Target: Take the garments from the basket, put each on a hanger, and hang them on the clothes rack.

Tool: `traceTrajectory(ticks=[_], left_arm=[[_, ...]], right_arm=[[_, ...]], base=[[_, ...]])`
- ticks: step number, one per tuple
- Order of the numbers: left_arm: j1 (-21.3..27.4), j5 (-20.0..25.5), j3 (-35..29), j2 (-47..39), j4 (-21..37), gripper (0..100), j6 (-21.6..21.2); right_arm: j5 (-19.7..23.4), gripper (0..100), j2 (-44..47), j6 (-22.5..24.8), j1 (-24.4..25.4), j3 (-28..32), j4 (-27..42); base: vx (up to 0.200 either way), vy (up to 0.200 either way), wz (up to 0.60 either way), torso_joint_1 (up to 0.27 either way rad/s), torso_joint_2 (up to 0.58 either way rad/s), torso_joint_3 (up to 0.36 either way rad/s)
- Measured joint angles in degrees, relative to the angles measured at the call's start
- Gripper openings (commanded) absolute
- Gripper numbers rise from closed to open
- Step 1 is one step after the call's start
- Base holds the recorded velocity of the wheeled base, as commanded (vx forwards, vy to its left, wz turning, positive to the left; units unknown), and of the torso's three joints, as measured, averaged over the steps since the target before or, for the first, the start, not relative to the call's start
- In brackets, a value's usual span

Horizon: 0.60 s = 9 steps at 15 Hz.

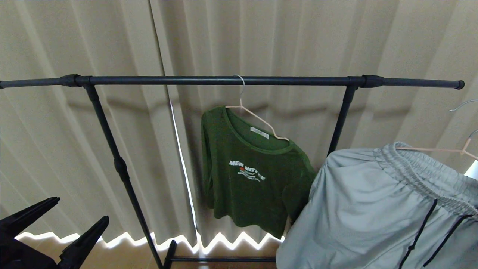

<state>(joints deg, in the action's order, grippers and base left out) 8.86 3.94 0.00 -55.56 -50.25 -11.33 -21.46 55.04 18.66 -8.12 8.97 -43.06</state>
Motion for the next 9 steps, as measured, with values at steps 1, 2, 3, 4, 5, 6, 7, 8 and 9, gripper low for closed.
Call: traceTrajectory(ticks=[1, 2, 3, 4, 5, 6, 7, 8, 9], left_arm=[[-0.1, 0.0, 0.0, -0.2, 0.0, 100, 0.0], [-0.2, -0.1, 0.0, -0.4, 0.0, 100, 0.0], [-0.3, -0.1, -0.1, -0.6, 0.0, 100, 0.0], [-0.3, -0.1, -0.1, -0.7, 0.0, 100, 0.0], [-0.3, -0.1, -0.1, -0.7, 0.0, 100, 0.0], [-0.3, -0.1, 0.0, -0.7, 0.0, 100, 0.0], [-0.2, -0.1, 0.0, -0.8, 0.0, 100, 0.0], [-0.2, -0.1, 0.0, -0.8, 0.0, 100, 0.0], [-0.3, -0.1, 0.0, -0.8, 0.0, 100, 0.0]], right_arm=[[0.0, 0, -0.2, 0.1, -1.2, 0.3, 0.0], [0.0, 0, -0.4, 0.3, -2.4, 0.8, 0.3], [0.0, 0, -0.5, 0.4, -3.0, 1.2, 0.6], [0.4, 0, -0.6, 0.4, -3.0, 1.4, 2.4], [0.8, 0, -0.6, 0.4, -2.2, 1.7, 4.1], [0.9, 0, -0.5, 0.3, 0.0, 2.5, 5.9], [1.1, 0, -0.3, 0.2, 2.6, 3.9, 8.4], [1.3, 0, 0.0, -0.1, 5.1, 6.0, 11.1], [1.3, 0, 0.5, -0.3, 7.3, 8.1, 13.2]], base=[[0.0, 0.0, 0.0, 0.0, 0.0, 0.0], [0.0, 0.0, 0.0, 0.0, 0.0, 0.0], [0.0, 0.0, 0.0, 0.0, 0.0, 0.0], [0.0, 0.0, 0.0, 0.0, 0.0, 0.0], [0.0, 0.0, 0.0, 0.0, 0.0, 0.0], [0.0, 0.0, 0.0, 0.0, 0.0, 0.0], [0.0, 0.0, 0.0, 0.0, 0.0, 0.0], [0.0, 0.0, 0.0, 0.0, 0.0, 0.0], [0.0, 0.0, 0.0, 0.0, 0.0, 0.0]])
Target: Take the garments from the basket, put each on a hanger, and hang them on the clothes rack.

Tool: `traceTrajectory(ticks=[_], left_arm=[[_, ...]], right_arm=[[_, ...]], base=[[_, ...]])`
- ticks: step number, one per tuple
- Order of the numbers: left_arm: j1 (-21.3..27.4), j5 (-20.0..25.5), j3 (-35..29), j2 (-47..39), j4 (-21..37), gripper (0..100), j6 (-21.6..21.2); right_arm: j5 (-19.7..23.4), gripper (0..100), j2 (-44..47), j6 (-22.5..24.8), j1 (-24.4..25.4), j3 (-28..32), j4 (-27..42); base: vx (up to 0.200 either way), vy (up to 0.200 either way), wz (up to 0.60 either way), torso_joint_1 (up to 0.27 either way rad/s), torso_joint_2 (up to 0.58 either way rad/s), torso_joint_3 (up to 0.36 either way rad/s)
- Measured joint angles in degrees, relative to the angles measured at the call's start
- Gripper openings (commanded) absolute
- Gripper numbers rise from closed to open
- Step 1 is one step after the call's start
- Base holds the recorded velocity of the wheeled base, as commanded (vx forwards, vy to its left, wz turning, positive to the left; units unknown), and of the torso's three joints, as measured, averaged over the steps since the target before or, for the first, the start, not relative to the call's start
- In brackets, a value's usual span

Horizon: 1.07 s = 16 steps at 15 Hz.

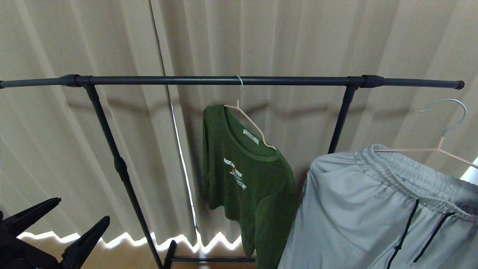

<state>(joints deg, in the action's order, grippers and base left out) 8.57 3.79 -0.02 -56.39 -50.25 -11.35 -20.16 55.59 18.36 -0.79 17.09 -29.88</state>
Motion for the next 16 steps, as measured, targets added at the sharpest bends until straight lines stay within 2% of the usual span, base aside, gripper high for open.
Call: traceTrajectory(ticks=[3, 5, 8, 13, 16], left_arm=[[0.0, 0.0, 0.0, -0.1, 0.0, 100, 0.0], [0.0, 0.0, 0.0, -0.2, 0.0, 100, 0.0], [0.0, 0.0, 0.0, -0.5, 0.1, 100, 0.0], [0.0, -0.2, 0.0, -0.2, 1.7, 100, 0.0], [0.0, -0.2, 0.0, -0.1, 1.8, 100, -0.1]], right_arm=[[-0.2, 0, 4.1, -0.2, 6.9, 7.0, 2.4], [-0.5, 0, 8.9, -0.2, 9.0, 11.8, 2.4], [-1.4, 0, 17.9, -0.2, 10.0, 19.4, 2.0], [-8.1, 0, 32.9, -0.2, 11.6, 32.8, 0.5], [-10.7, 0, 39.8, -0.2, 12.1, 37.7, 0.4]], base=[[0.0, 0.0, 0.0, 0.0, 0.0, 0.0], [0.0, 0.0, 0.0, 0.0, 0.0, 0.0], [0.0, 0.0, 0.0, 0.0, 0.0, 0.0], [0.0, 0.0, 0.0, 0.0, 0.0, 0.0], [0.0, 0.0, 0.0, 0.0, 0.0, 0.0]])
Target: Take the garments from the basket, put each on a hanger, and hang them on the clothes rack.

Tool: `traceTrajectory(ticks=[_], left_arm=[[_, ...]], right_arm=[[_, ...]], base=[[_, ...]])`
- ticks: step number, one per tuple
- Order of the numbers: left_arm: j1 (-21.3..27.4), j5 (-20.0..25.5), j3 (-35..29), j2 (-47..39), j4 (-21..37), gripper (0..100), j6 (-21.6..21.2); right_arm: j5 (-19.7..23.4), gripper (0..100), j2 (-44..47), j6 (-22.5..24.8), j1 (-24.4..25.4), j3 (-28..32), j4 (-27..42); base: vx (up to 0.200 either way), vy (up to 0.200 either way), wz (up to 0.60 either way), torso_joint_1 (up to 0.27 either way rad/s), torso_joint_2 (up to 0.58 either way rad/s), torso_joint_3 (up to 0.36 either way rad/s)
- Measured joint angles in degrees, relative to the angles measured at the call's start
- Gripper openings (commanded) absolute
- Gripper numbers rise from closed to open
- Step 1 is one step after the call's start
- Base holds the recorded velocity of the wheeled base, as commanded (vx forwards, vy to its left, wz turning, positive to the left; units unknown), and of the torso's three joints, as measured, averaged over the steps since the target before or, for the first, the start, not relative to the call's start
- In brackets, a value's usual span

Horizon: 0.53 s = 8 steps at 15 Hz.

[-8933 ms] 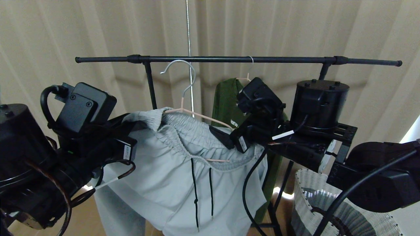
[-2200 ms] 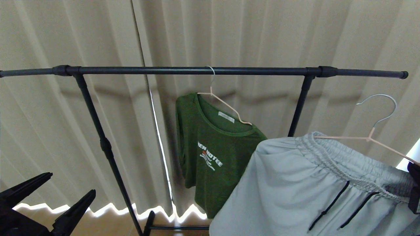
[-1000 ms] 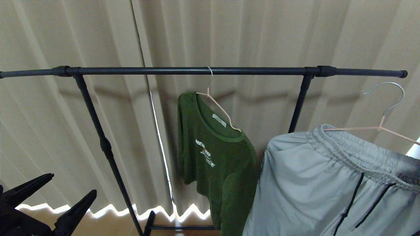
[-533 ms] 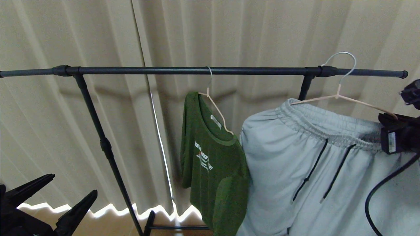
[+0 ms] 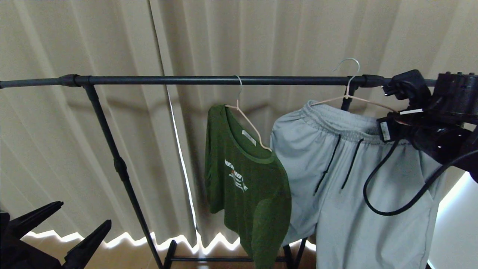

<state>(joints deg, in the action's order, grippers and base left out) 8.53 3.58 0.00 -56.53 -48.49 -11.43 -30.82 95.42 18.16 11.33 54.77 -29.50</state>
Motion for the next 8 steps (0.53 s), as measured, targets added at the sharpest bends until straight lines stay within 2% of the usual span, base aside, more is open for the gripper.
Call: traceTrajectory(ticks=[8], left_arm=[[0.0, 0.0, 0.0, 0.4, 0.0, 100, 0.0]], right_arm=[[-2.8, 0, 7.7, 0.3, 3.8, 5.2, 0.2]], base=[[0.0, 0.0, 0.0, 0.0, 0.0, 0.0]])
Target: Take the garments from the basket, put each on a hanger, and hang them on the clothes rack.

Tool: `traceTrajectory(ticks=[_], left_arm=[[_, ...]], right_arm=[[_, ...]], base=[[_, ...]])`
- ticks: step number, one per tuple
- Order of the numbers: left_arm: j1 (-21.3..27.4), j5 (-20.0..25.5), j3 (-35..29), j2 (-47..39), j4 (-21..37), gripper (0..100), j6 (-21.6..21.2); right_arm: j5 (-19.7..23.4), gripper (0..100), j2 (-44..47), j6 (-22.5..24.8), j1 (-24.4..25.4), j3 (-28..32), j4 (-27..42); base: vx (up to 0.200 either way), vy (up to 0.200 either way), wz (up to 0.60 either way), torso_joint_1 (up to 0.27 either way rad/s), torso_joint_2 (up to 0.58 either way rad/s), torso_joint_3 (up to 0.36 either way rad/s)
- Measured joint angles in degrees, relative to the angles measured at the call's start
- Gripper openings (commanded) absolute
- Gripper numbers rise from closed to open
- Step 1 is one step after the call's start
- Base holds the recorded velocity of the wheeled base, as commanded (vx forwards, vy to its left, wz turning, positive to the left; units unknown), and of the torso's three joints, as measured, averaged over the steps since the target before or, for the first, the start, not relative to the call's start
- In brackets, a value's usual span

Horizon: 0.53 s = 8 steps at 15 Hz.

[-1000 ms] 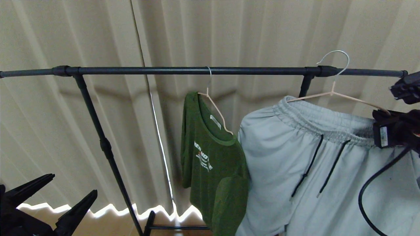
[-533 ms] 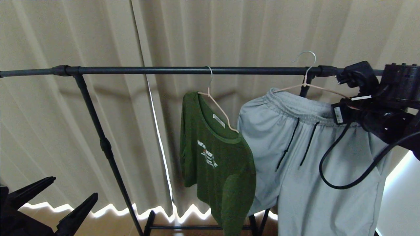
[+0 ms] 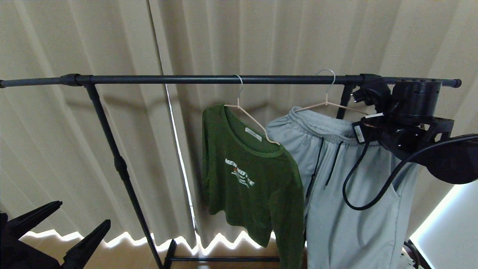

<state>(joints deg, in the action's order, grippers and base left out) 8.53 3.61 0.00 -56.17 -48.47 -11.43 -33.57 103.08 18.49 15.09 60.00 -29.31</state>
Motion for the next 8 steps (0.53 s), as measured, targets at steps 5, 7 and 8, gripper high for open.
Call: traceTrajectory(ticks=[5, 7, 8], left_arm=[[0.0, 0.0, 0.0, 0.2, 0.1, 100, -0.1], [0.0, 0.0, 0.0, 0.4, 0.2, 100, -0.2], [0.0, 0.1, 0.0, 0.4, 0.2, 100, -0.2]], right_arm=[[0.0, 0, 2.4, 0.0, 3.8, 0.5, -0.1], [0.3, 0, 3.3, -0.2, 5.0, 0.7, -0.2], [0.5, 100, 3.6, -0.2, 5.5, 0.9, -0.2]], base=[[0.0, 0.0, 0.0, 0.0, 0.0, 0.0], [0.0, 0.0, 0.0, 0.0, 0.0, 0.0], [0.0, 0.0, 0.0, 0.0, 0.0, 0.0]])
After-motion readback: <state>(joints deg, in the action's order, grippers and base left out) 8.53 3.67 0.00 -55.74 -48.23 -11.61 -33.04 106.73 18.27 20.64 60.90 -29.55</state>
